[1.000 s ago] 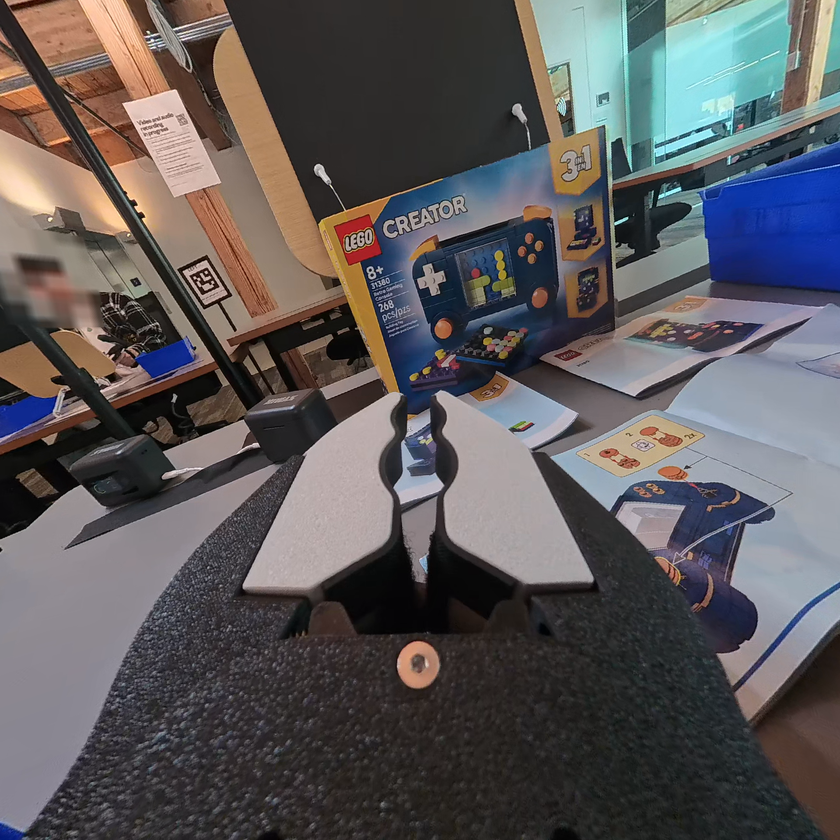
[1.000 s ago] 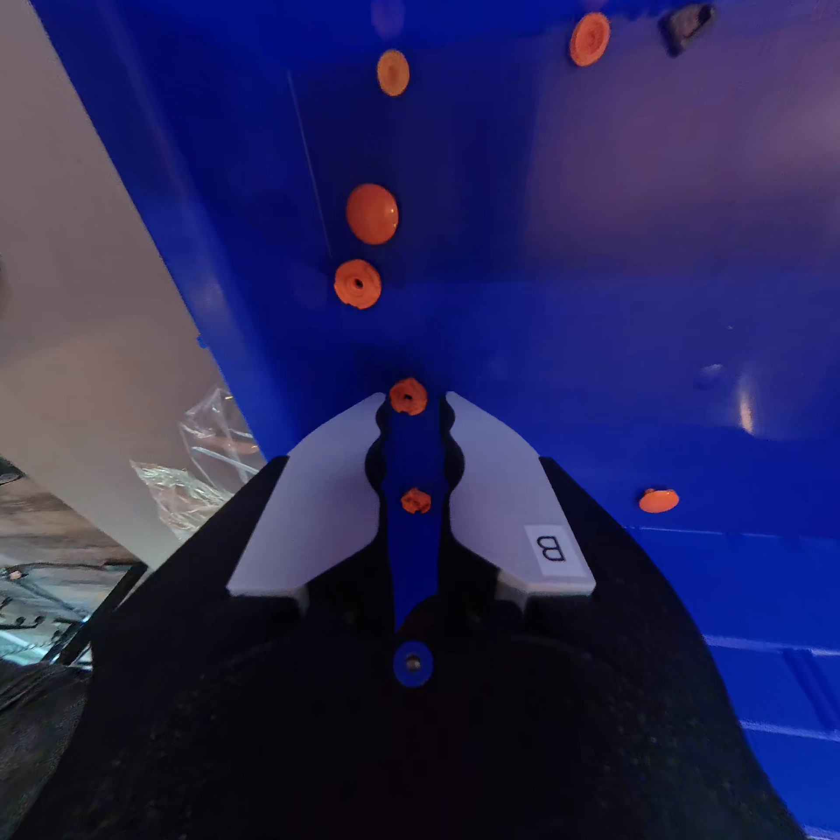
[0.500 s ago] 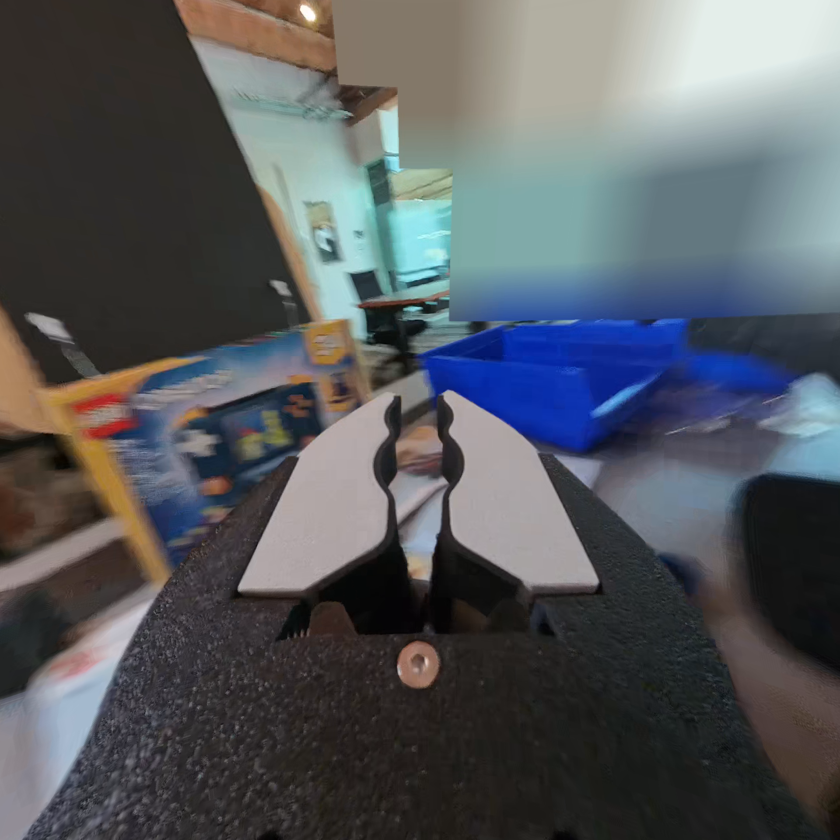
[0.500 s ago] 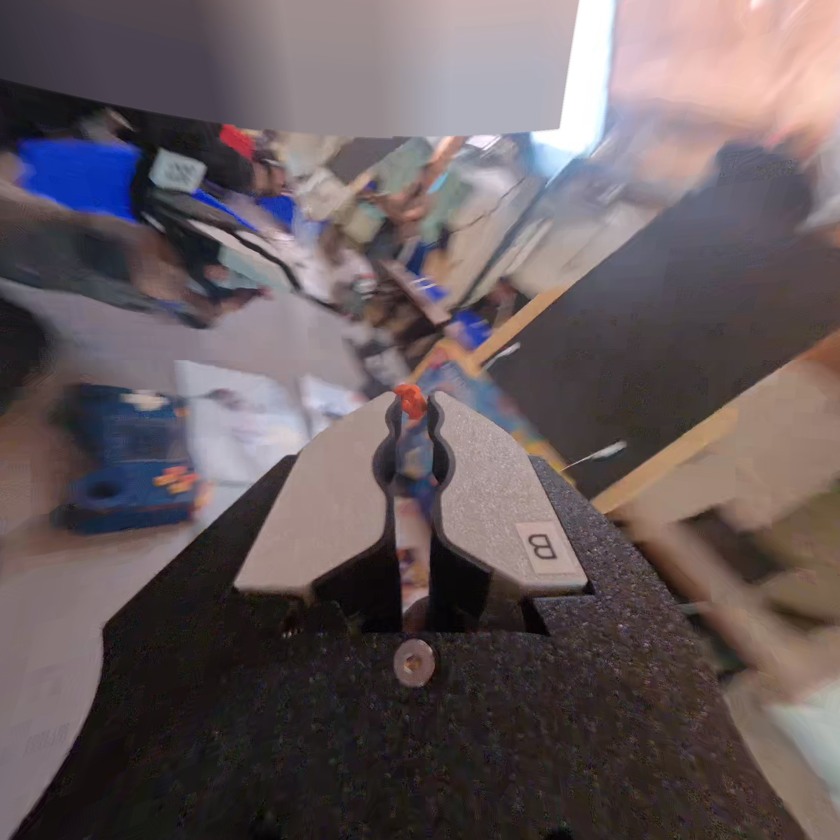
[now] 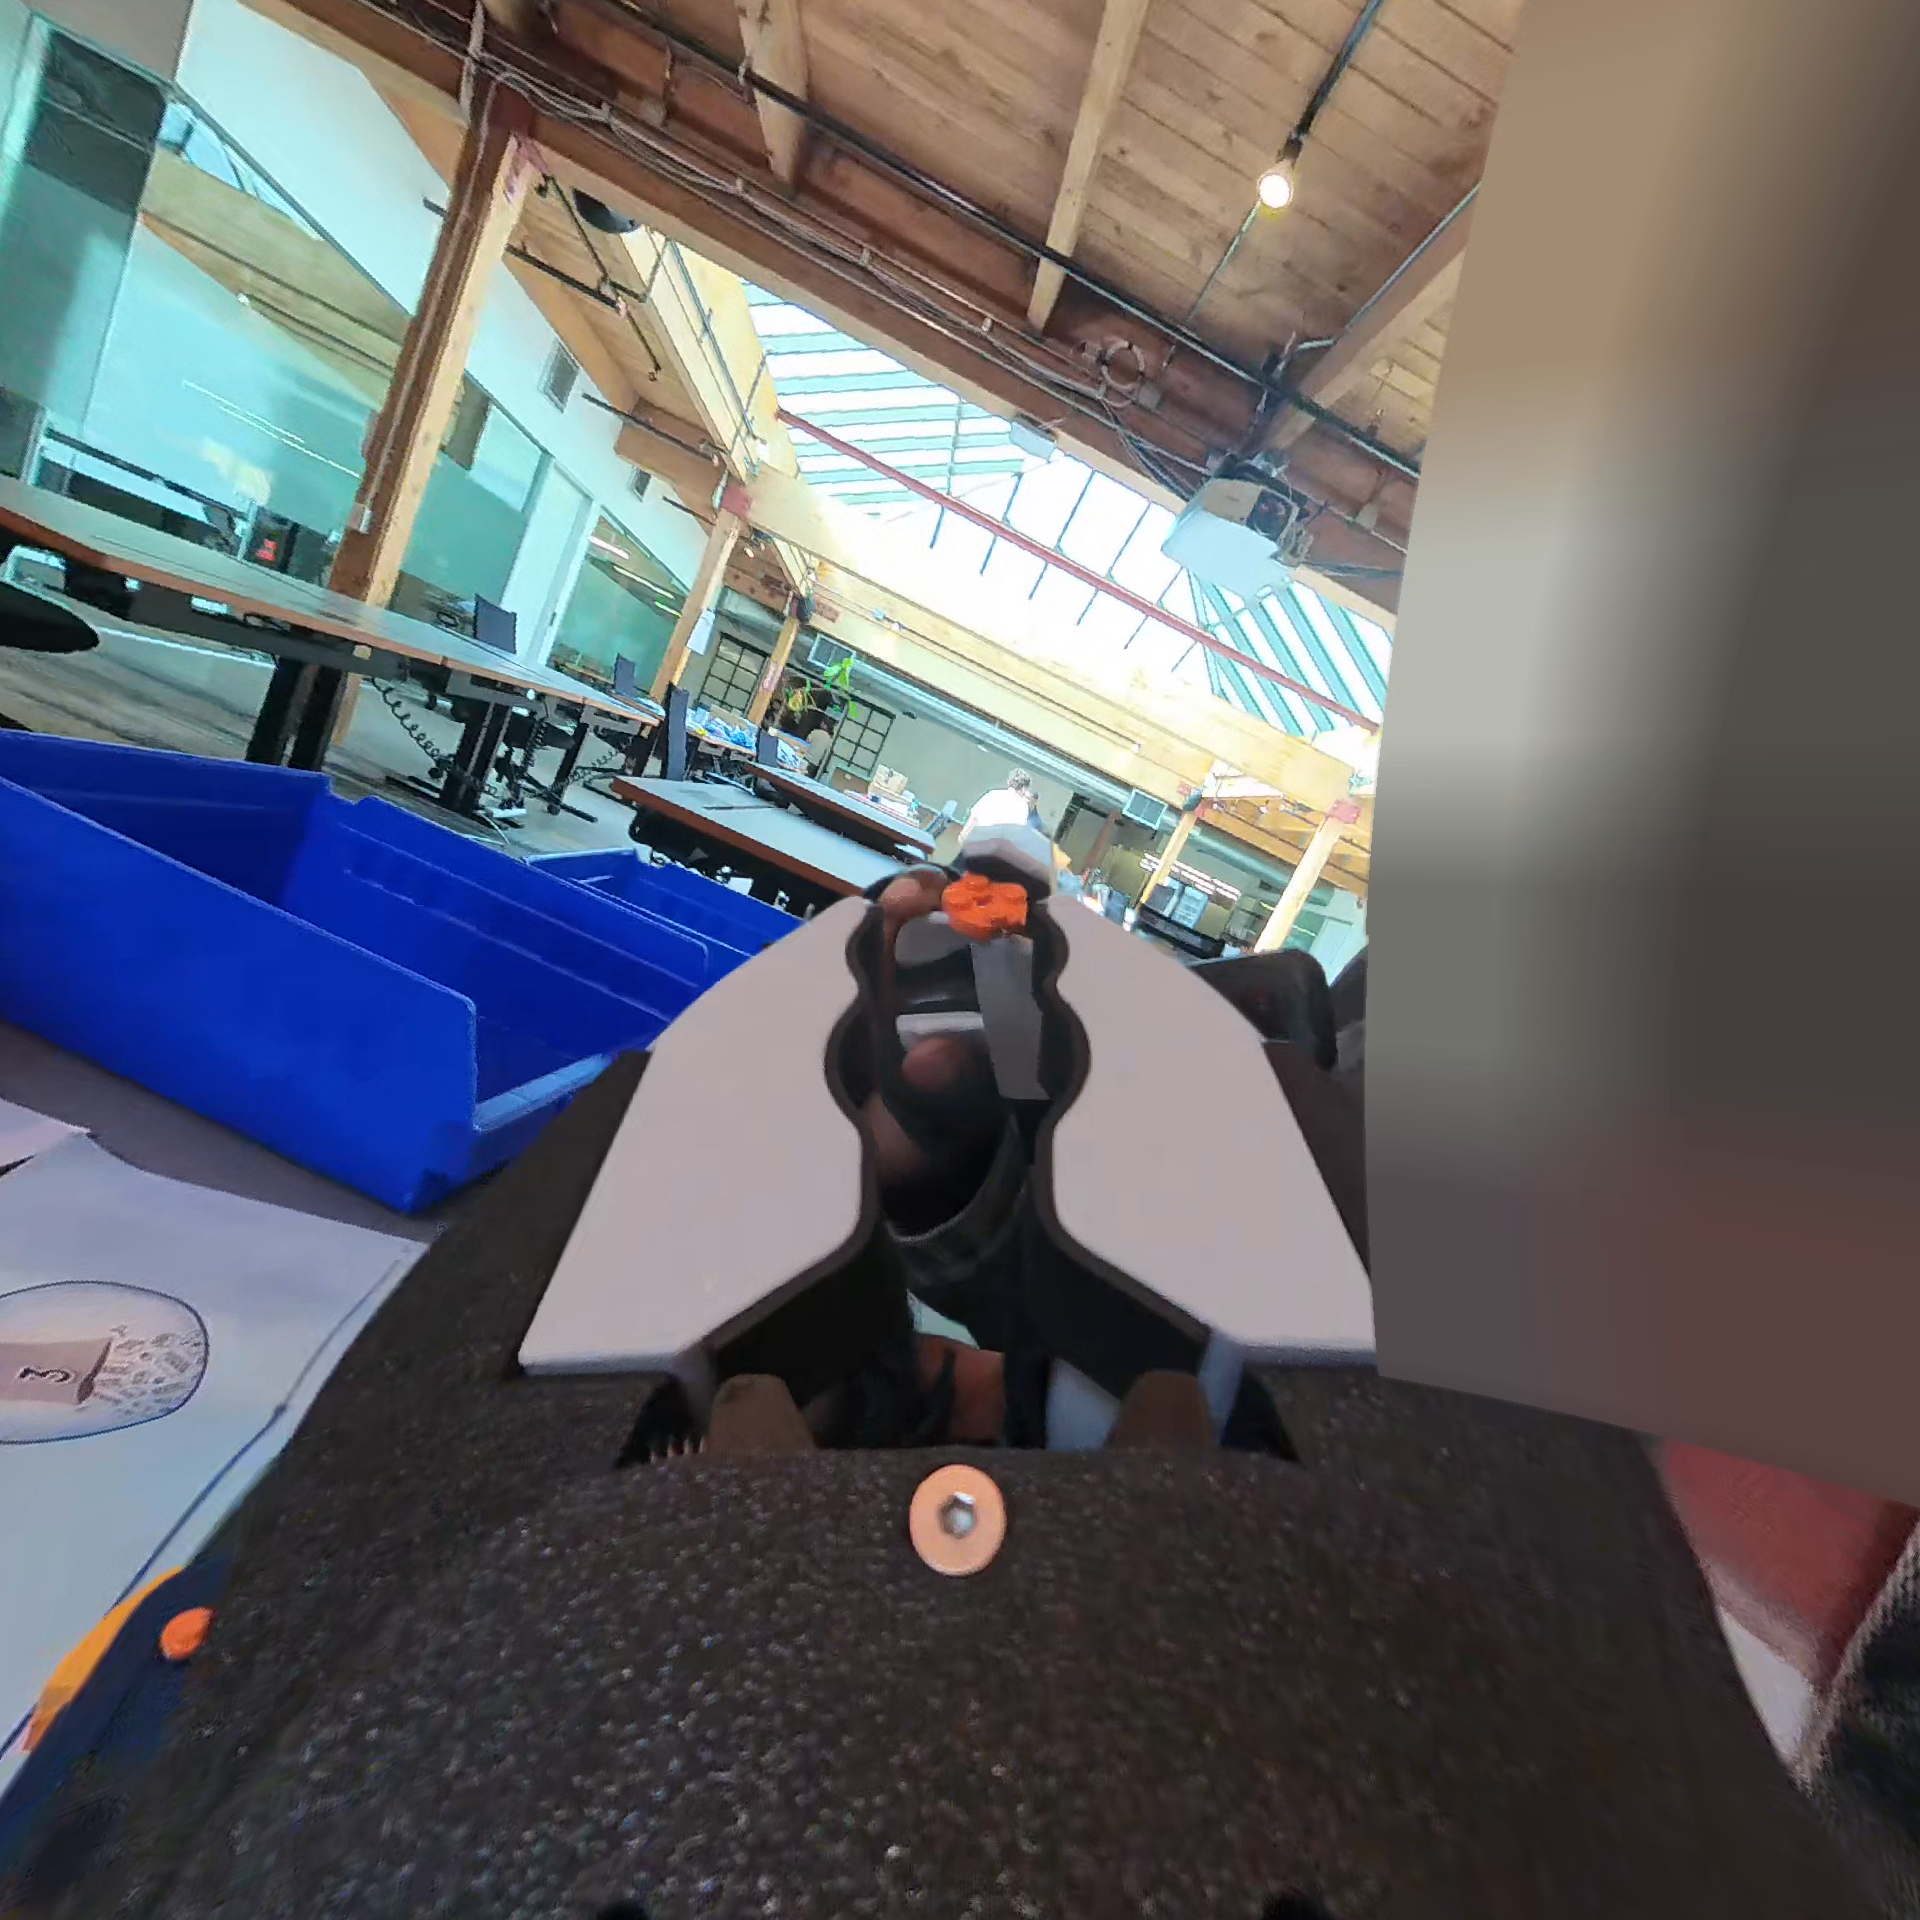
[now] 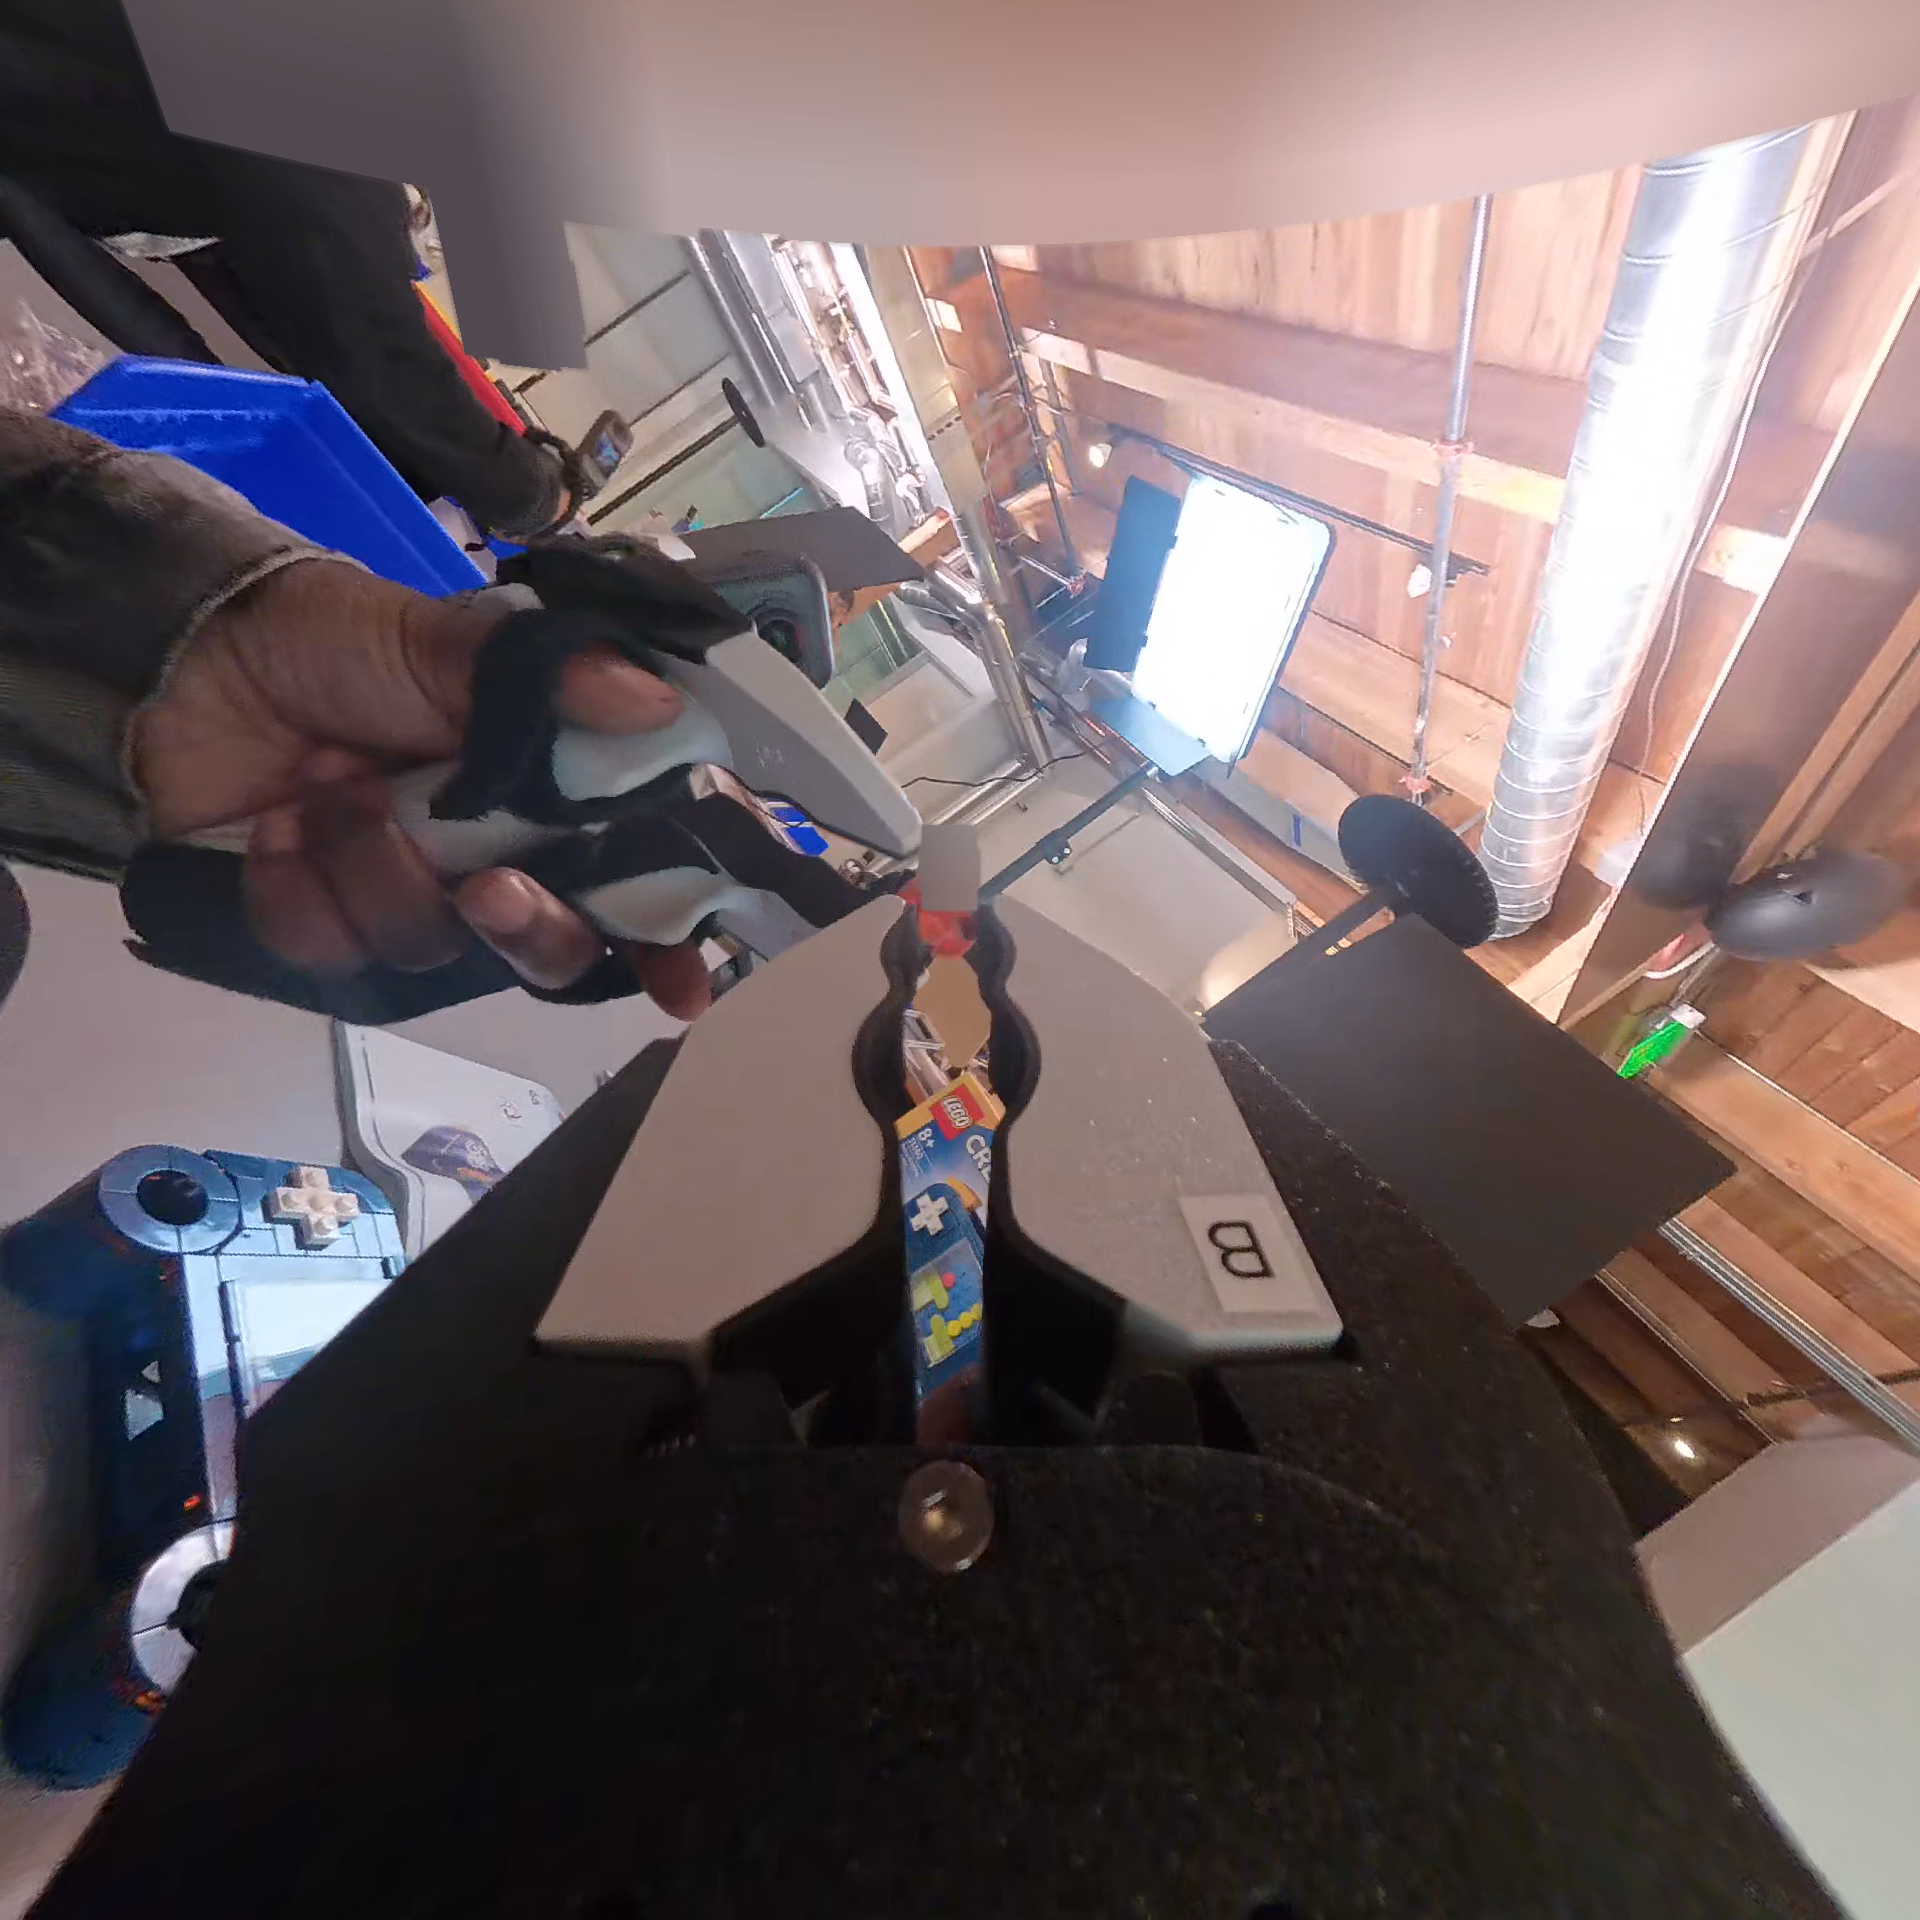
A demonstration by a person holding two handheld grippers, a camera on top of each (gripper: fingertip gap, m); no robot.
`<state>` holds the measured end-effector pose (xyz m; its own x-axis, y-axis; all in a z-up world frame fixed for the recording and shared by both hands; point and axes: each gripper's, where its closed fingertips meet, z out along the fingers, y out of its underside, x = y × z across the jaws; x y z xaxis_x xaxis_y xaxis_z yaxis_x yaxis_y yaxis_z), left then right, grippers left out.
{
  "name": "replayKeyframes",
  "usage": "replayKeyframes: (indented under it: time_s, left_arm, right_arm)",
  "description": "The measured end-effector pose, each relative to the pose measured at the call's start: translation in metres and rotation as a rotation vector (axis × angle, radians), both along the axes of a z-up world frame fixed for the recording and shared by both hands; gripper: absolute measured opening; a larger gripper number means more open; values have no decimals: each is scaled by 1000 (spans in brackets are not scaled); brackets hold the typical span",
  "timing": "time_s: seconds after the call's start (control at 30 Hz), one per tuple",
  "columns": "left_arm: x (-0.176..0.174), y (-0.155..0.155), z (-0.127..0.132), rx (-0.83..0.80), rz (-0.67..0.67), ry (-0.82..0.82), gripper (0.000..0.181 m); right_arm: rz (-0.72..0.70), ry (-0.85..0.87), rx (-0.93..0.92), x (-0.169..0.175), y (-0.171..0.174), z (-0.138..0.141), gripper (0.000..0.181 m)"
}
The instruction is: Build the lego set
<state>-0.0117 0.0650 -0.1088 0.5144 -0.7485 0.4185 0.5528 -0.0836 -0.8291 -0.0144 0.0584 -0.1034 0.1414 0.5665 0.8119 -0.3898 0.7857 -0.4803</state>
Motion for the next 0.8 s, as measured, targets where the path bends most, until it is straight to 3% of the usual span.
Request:
replayKeyframes:
  time_s: [0.1, 0.17, 0.37, 0.43, 0.57, 0.67, 0.73, 0.8]
  left_arm:
    - [7, -6, -3, -16, -49, 40, 30]
    - [8, -7, -2, -7, -45, 62, 20]
    - [2, -11, -14, -38, 2, 147, 15]
    - [-11, -15, -27, -75, 69, 231, 15]
    - [-99, -38, -106, -349, 472, 710, 15]
    - [-128, -68, -161, -593, 474, 822, 15]
    - [-130, -72, -178, -645, 450, 810, 15]
    - [-135, -72, -197, -713, 448, 900, 16]
  right_arm:
    - [21, -14, 6, -1, -5, -3, 10]
    - [23, -19, 22, -2, -8, -5, 10]
    - [60, -66, 31, -8, -14, -16, 10]
    - [79, -137, -50, -12, -8, -26, 21]
    - [46, -215, -186, -5, 20, -42, 23]
    - [-2, -234, -226, 5, 36, -52, 18]
    - [-29, -246, -236, 8, 43, -57, 17]
    - [-45, -249, -243, 10, 47, -58, 16]
